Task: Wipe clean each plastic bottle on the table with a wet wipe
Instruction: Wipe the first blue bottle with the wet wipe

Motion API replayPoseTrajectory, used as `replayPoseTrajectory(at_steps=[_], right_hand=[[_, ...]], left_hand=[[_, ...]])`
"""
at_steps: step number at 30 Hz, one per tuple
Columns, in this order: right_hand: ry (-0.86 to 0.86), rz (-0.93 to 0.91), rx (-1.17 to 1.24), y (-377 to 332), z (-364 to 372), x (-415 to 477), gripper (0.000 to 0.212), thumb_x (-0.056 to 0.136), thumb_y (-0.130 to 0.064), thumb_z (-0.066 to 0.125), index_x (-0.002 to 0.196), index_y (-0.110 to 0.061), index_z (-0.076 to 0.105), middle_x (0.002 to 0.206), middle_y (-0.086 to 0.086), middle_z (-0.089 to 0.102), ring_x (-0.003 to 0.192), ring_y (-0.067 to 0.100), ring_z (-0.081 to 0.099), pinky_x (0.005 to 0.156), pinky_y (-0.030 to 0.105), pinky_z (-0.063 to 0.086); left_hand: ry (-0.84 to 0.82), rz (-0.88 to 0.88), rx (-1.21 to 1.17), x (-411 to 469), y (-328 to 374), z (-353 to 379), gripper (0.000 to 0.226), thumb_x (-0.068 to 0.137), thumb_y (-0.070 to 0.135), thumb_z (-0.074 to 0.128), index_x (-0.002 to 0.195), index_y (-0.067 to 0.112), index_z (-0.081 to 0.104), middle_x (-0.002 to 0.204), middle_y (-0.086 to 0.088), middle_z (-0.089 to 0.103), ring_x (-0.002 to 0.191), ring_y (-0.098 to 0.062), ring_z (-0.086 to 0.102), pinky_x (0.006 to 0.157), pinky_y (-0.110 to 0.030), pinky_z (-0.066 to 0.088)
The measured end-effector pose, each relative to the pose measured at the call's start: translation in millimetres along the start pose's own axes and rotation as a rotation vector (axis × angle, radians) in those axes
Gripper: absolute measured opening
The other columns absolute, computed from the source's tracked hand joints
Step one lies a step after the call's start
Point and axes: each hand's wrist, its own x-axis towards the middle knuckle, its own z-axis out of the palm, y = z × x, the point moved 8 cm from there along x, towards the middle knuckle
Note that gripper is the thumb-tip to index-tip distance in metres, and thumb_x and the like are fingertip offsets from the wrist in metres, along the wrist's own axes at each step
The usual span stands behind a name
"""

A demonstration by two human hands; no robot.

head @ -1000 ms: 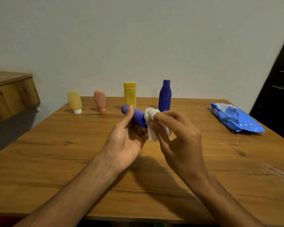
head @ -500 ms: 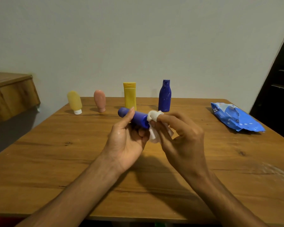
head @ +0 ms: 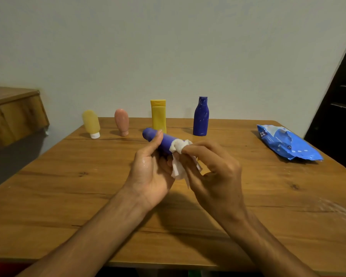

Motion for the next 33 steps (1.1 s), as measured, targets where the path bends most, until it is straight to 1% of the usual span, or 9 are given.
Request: replayPoseTrajectory(at_steps=[3, 9, 15, 18, 21, 25, 28, 30, 33], right_hand=[[0.051, 0.073, -0.022, 14.1, -9.9, 4.7, 0.013, 0.082, -0.014, 0.067, 0.094, -0.008, 0.068, 0.089, 0.005, 0.066, 0.079, 0.006, 0.058, 0.067, 0.014, 0.047], [0.017, 0.018, 0.018, 2.7, -1.4, 2.5, 0.017, 0.083, -0.017, 0.064, 0.096, -0.007, 0.067, 0.093, 0.005, 0.065, 0.084, 0.009, 0.060, 0.070, 0.017, 0.050], [0.081, 0.088, 0.017, 11.6, -8.5, 4.5, 0.015, 0.081, -0.015, 0.068, 0.094, -0.008, 0.068, 0.089, 0.004, 0.066, 0.080, 0.004, 0.058, 0.069, 0.011, 0.046], [0.059, 0.057, 0.065, 3.2, -2.3, 3.6, 0.014, 0.081, -0.010, 0.070, 0.094, -0.007, 0.068, 0.091, 0.004, 0.065, 0.082, 0.005, 0.059, 0.069, 0.014, 0.048], [0.053, 0.069, 0.008, 12.2, -5.3, 4.6, 0.016, 0.079, -0.009, 0.071, 0.094, -0.007, 0.068, 0.090, 0.005, 0.066, 0.080, 0.008, 0.060, 0.070, 0.012, 0.047], [0.078, 0.118, -0.056, 26.8, -16.0, 8.8, 0.017, 0.079, -0.011, 0.071, 0.095, -0.007, 0.068, 0.088, 0.003, 0.066, 0.078, 0.003, 0.056, 0.067, 0.009, 0.045], [0.130, 0.119, -0.046, 24.6, -24.2, 13.1, 0.015, 0.080, -0.009, 0.071, 0.094, -0.004, 0.068, 0.086, 0.004, 0.066, 0.077, 0.001, 0.053, 0.068, 0.005, 0.041], [0.127, 0.104, -0.043, 19.3, -24.0, 14.4, 0.015, 0.081, -0.012, 0.070, 0.094, -0.005, 0.067, 0.086, 0.004, 0.065, 0.077, 0.002, 0.053, 0.068, 0.006, 0.042], [0.025, 0.087, -0.023, 11.2, -11.3, 12.2, 0.017, 0.083, -0.018, 0.065, 0.097, -0.008, 0.066, 0.091, 0.003, 0.065, 0.081, 0.003, 0.055, 0.069, 0.010, 0.045]], left_hand=[[0.028, 0.067, -0.035, 1.8, 4.4, -2.2, 0.064, 0.085, 0.028, 0.063, 0.142, 0.004, 0.045, 0.118, -0.016, 0.052, 0.117, -0.027, 0.054, 0.111, -0.039, 0.039], [0.000, 0.028, 0.026, -1.7, 0.0, -0.3, 0.055, 0.088, 0.033, 0.060, 0.136, 0.005, 0.052, 0.109, -0.014, 0.063, 0.100, -0.024, 0.063, 0.087, -0.036, 0.056], [0.023, 0.057, -0.015, -0.1, 0.6, -1.6, 0.057, 0.088, 0.030, 0.061, 0.137, 0.003, 0.050, 0.115, -0.015, 0.055, 0.108, -0.025, 0.056, 0.101, -0.037, 0.049], [-0.015, 0.018, 0.022, -2.0, -3.8, 0.4, 0.048, 0.091, 0.031, 0.058, 0.129, 0.001, 0.055, 0.105, -0.014, 0.067, 0.091, -0.024, 0.069, 0.076, -0.035, 0.060], [0.014, 0.027, 0.003, -0.6, -2.9, -4.6, 0.050, 0.090, 0.029, 0.060, 0.132, 0.003, 0.054, 0.121, -0.018, 0.062, 0.105, -0.026, 0.063, 0.089, -0.036, 0.054], [0.012, 0.117, 0.064, 2.3, 6.8, -1.7, 0.029, 0.089, 0.031, 0.057, 0.109, 0.010, 0.055, 0.079, -0.006, 0.057, 0.060, -0.013, 0.051, 0.057, -0.025, 0.038], [0.010, 0.130, 0.088, 2.3, 9.1, 1.4, 0.024, 0.089, 0.032, 0.056, 0.104, 0.014, 0.054, 0.073, -0.003, 0.052, 0.055, -0.012, 0.043, 0.050, -0.024, 0.033], [0.005, 0.127, 0.070, 1.2, 10.0, 1.9, 0.032, 0.086, 0.033, 0.059, 0.111, 0.013, 0.056, 0.079, -0.004, 0.055, 0.062, -0.013, 0.049, 0.055, -0.024, 0.038], [0.017, 0.061, 0.010, 0.4, 4.8, -1.2, 0.055, 0.085, 0.031, 0.062, 0.133, 0.006, 0.052, 0.109, -0.013, 0.059, 0.103, -0.023, 0.057, 0.098, -0.032, 0.046]])
